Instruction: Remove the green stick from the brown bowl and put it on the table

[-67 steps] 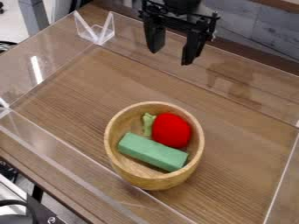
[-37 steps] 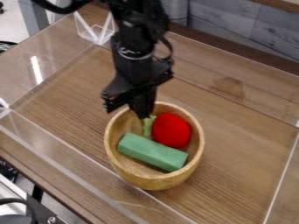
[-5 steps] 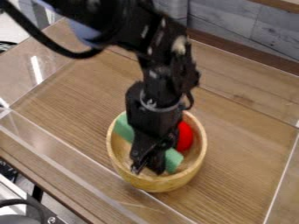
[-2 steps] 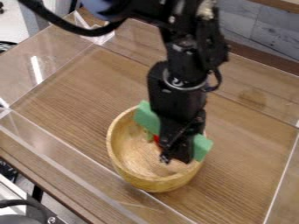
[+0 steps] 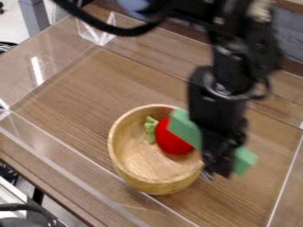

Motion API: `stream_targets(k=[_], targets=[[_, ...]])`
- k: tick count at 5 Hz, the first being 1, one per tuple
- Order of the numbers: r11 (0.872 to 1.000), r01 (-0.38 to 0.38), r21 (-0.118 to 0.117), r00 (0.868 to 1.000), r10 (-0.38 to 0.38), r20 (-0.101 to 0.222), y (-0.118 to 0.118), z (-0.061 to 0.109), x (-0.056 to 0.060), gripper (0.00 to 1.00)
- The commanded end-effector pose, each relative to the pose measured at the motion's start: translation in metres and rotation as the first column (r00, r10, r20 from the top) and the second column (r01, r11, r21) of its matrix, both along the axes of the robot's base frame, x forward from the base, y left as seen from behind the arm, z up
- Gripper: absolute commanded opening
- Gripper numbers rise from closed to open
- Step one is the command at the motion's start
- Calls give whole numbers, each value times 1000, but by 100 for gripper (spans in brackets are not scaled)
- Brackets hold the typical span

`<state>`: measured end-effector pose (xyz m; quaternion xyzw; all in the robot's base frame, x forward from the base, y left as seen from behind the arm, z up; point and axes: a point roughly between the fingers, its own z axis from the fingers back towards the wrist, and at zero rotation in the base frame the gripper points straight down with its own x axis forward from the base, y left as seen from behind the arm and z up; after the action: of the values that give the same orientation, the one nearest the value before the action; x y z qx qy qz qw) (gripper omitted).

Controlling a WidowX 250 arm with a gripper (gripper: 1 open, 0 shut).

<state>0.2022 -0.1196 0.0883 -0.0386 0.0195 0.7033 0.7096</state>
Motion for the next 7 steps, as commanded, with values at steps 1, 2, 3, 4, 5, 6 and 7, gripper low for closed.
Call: stream_targets(k=[1,2,3,4,5,6,7], targets=[[1000,13,-23,1000,-13,26,-32,7,14,0],[999,5,-37,1000,-4,31,-37,6,17,0],[999,8,-34,999,-6,44,-40,15,23,0],[999,36,-25,998,-35,45,-39,24,29,0],[999,49,-20,998,-48,45,-36,30,36,0],[1000,-9,-19,999,10,48,-36,21,24,0],[999,-48,-17,998,49,48,-36,12,10,0]])
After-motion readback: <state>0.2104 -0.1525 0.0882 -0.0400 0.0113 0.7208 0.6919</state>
